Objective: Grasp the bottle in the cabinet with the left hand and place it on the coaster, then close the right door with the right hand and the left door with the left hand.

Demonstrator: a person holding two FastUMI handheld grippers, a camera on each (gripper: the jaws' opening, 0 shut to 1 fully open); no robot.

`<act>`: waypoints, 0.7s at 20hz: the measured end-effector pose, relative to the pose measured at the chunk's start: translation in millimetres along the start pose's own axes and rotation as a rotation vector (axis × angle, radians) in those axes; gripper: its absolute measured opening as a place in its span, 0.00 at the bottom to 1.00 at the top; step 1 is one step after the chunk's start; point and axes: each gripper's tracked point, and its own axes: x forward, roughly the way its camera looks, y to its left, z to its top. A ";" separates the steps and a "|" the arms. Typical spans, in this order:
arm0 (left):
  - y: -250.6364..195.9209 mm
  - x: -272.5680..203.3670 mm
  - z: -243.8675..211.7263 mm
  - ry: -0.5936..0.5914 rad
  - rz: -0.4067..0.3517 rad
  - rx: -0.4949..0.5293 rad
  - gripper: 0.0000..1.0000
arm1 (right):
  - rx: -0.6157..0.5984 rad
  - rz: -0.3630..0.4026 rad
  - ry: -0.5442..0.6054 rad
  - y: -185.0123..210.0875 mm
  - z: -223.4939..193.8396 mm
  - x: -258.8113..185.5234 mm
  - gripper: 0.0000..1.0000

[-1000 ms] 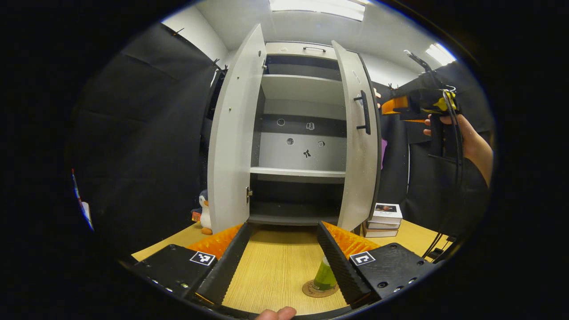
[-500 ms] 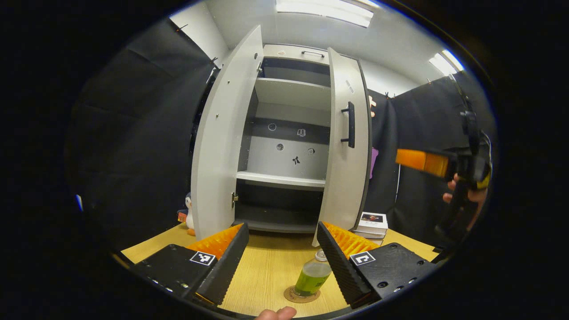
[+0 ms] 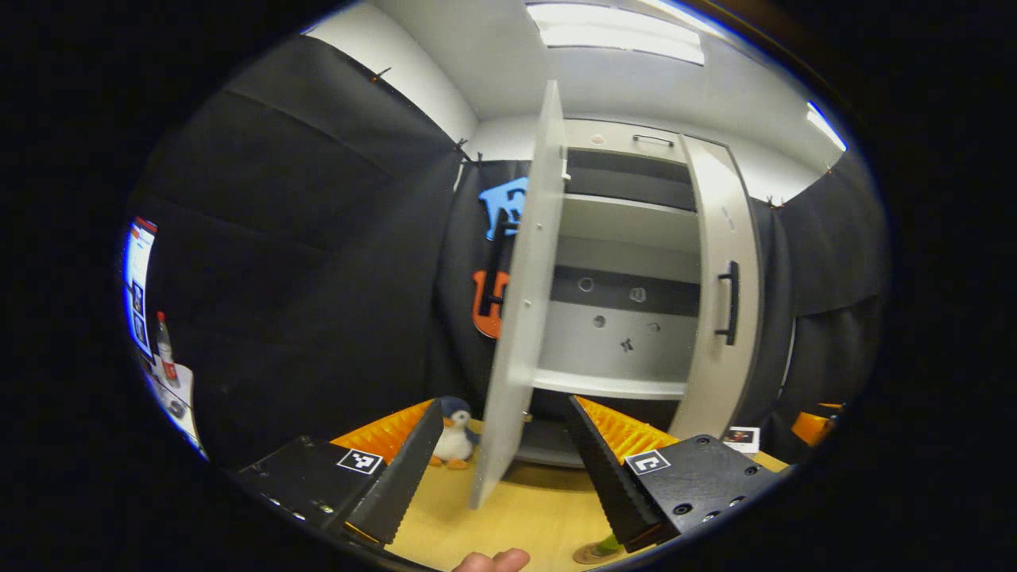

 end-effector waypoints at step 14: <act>58.0 118.0 46.0 -0.089 0.145 0.101 0.99 | 0.022 -0.146 -0.063 -68.5 22.8 -5.9 0.98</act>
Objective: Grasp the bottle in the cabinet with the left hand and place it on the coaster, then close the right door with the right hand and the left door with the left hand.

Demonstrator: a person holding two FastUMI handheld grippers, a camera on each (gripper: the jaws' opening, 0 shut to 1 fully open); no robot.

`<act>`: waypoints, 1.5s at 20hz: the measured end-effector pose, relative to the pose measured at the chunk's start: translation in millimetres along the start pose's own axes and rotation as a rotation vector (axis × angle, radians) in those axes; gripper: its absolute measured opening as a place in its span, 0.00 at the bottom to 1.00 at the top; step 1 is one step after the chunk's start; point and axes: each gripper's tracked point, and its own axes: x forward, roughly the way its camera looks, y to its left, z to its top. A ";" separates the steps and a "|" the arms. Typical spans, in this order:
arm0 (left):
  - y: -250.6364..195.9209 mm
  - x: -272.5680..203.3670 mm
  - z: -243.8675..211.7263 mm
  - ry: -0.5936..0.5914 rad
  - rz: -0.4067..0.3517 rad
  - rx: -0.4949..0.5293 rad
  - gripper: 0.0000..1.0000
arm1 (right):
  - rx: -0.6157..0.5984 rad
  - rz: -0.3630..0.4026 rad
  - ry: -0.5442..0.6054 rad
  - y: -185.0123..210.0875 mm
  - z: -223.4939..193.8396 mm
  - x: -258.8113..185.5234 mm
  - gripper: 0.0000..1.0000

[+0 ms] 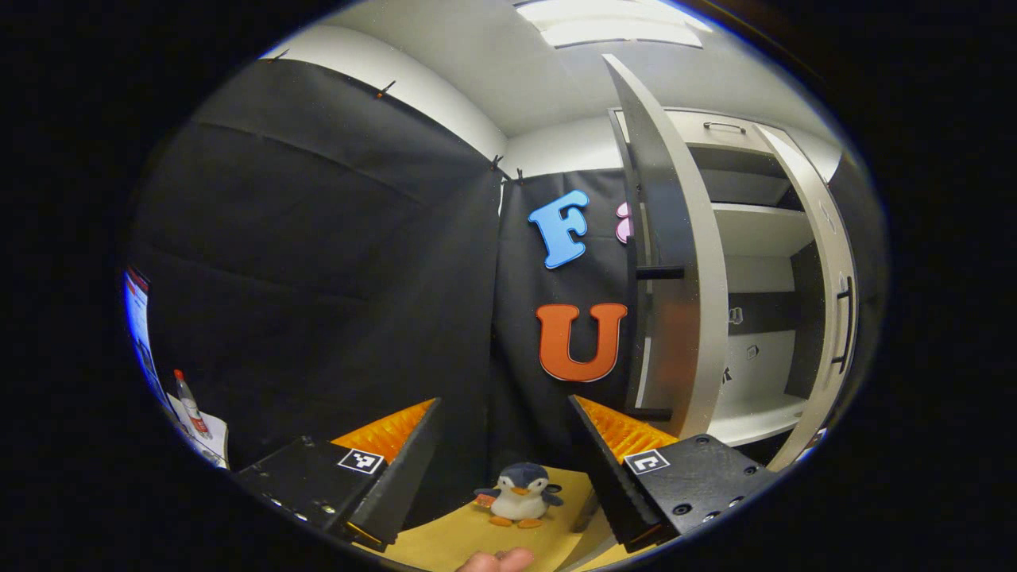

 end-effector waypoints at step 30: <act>-141.0 -94.8 -3.1 0.029 -0.415 -0.092 0.99 | 0.006 0.029 0.005 7.8 10.1 1.1 0.98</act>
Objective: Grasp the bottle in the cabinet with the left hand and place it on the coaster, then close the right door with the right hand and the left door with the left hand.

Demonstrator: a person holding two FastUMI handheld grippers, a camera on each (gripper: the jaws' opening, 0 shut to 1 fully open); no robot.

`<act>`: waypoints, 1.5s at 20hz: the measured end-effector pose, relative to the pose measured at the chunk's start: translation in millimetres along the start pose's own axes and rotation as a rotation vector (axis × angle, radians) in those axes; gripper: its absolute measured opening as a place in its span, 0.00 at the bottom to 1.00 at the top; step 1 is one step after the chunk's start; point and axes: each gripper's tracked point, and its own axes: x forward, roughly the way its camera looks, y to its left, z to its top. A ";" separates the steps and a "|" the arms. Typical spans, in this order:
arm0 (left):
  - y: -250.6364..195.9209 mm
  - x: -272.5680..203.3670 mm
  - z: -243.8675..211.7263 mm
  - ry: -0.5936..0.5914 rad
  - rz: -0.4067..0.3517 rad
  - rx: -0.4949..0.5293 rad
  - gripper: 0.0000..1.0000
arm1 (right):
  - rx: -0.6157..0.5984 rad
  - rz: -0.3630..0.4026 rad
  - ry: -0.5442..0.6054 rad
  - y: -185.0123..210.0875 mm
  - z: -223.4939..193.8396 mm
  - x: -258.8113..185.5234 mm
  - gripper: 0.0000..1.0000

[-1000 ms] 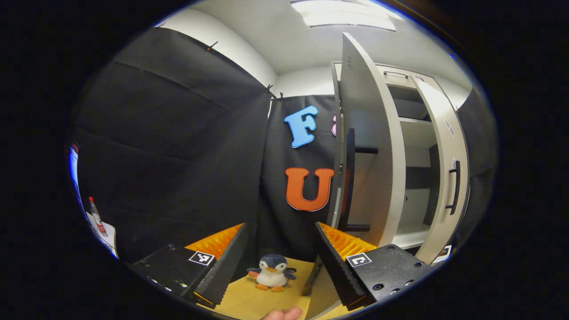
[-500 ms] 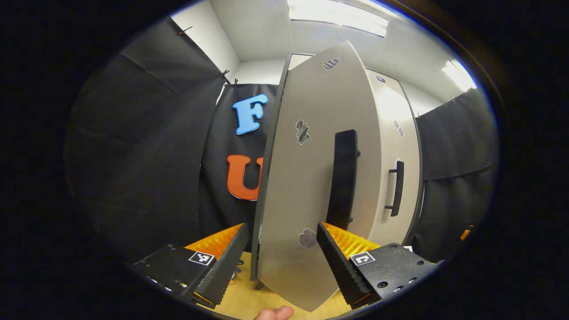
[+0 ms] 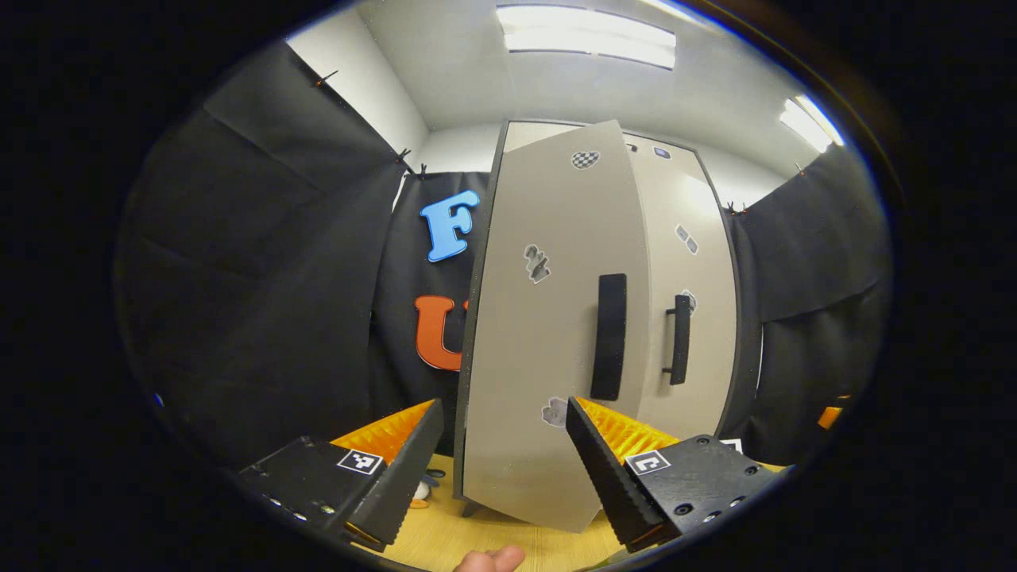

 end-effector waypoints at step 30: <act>-45.0 -86.5 -82.7 0.094 0.076 -0.061 0.95 | 0.017 0.137 0.030 47.9 1.8 -2.2 0.98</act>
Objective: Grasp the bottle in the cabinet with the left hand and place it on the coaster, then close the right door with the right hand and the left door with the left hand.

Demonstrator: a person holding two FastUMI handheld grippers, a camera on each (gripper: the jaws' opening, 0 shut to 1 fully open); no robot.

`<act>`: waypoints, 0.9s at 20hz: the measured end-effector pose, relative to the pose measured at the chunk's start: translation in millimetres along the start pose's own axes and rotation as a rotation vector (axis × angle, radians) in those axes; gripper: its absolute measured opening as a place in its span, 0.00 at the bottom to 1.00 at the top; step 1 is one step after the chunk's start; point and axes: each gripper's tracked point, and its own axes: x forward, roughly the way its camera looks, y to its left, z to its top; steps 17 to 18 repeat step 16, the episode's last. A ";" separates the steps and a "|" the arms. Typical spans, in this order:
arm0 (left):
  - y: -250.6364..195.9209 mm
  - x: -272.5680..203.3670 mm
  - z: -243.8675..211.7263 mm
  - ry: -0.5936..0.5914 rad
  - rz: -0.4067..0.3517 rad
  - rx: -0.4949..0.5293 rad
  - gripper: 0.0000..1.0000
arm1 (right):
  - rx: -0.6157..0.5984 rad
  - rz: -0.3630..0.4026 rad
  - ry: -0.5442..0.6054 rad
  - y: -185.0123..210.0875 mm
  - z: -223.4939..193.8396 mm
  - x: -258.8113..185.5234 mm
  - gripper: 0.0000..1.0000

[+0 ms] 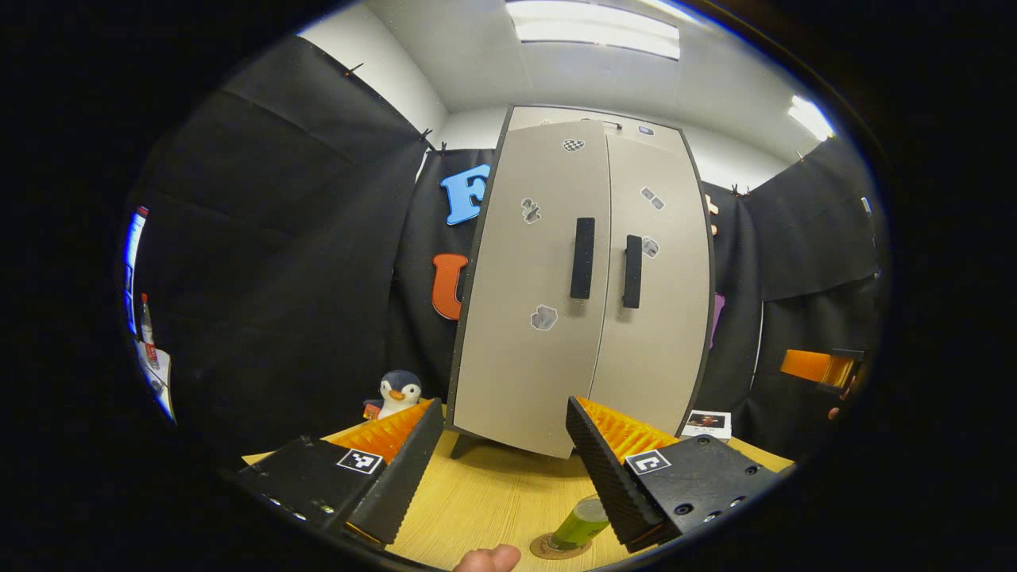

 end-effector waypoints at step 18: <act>-12.2 -4.0 1.6 -0.006 -0.033 0.015 0.99 | -0.005 -0.026 0.016 -5.8 -3.5 -7.8 0.98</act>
